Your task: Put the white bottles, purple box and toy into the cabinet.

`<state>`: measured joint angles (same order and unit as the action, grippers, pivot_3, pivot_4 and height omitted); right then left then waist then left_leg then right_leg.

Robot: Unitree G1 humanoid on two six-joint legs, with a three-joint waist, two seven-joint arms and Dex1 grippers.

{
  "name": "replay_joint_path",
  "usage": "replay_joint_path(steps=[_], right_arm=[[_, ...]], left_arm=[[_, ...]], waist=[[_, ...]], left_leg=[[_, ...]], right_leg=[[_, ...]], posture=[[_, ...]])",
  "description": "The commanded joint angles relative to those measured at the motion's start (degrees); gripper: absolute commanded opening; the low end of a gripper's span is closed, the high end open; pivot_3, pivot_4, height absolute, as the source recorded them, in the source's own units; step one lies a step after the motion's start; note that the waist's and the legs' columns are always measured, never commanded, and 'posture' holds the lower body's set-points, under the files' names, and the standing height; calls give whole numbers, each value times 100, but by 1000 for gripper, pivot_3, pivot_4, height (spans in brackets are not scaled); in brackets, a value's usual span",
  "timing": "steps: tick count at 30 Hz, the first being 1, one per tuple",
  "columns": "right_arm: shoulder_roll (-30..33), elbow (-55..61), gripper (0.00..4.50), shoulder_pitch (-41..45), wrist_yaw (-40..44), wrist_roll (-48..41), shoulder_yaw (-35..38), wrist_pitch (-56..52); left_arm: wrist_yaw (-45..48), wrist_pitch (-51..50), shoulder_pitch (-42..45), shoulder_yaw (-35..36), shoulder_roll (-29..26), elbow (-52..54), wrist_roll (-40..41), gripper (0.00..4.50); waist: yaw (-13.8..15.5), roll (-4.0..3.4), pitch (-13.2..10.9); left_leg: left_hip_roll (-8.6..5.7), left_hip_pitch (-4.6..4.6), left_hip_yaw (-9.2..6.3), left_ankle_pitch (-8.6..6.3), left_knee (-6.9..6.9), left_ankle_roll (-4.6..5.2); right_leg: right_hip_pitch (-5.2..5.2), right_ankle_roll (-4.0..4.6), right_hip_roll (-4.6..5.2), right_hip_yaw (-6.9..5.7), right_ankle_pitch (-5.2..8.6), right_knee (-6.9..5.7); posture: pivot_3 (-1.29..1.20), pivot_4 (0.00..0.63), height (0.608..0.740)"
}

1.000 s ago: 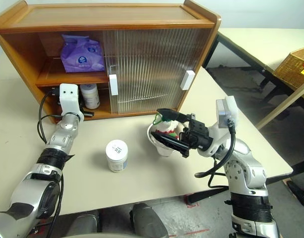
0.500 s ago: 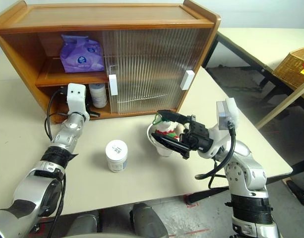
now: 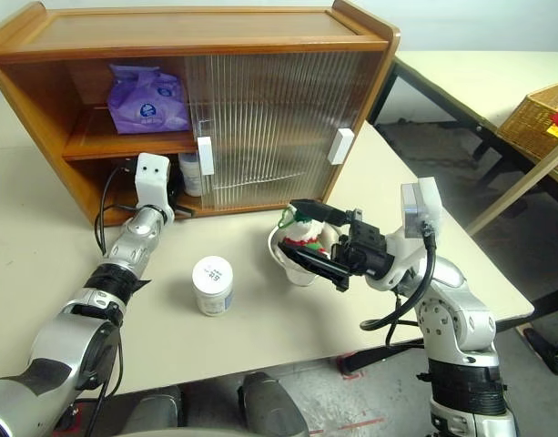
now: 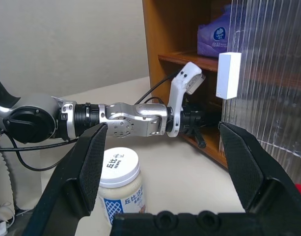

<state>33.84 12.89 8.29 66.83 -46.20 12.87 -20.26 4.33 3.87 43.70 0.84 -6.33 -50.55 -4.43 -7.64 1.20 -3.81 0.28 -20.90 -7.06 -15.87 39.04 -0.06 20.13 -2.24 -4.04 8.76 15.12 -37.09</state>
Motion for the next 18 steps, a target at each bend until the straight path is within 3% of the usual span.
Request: replay_joint_path(steps=[1, 6, 8, 14, 18], right_arm=[[71, 85, 4500, -52, -33, -71, 104, -49], [91, 147, 4500, -36, -114, -103, 73, -88], [88, 144, 4500, -23, -129, -106, 62, -95], [63, 26, 4500, 89, -82, -99, -8, -108], [63, -102, 4500, 164, 63, -112, -74, -129]], left_arm=[[-26, 48, 110, -59, 20, -130, -41, 20], [-231, -269, -332, 47, -184, 687, -39, 20], [-111, -535, -760, 77, -281, 1424, 49, 394], [1337, -1522, -2422, 342, -1004, 4117, 1064, 2353], [2592, -1743, -3112, 540, -1631, 4888, 1906, 3751]], waist=[[-27, 0, 0], [-101, 0, 0], [-147, 0, 0], [-241, 1, 1], [-165, 2, 2]], left_leg=[[0, 0, 0, 0, 1, 0], [-3, -2, 0, 1, 8, 2], [-5, -3, 1, 1, 8, 2], [-8, -7, 4, 2, -8, -1], [-7, -4, 0, 1, -12, 0]], right_leg=[[-1, -1, 0, 0, 0, 0], [-2, -2, 0, 0, 0, 0], [-2, -3, -1, 0, 1, 0], [8, 49, -2, -1, 36, 0], [11, 79, -1, -3, 28, -6]], posture=[[-233, 51, 740], [-230, 54, 740], [-222, 57, 740], [-195, 63, 740], [-177, 67, 740]])
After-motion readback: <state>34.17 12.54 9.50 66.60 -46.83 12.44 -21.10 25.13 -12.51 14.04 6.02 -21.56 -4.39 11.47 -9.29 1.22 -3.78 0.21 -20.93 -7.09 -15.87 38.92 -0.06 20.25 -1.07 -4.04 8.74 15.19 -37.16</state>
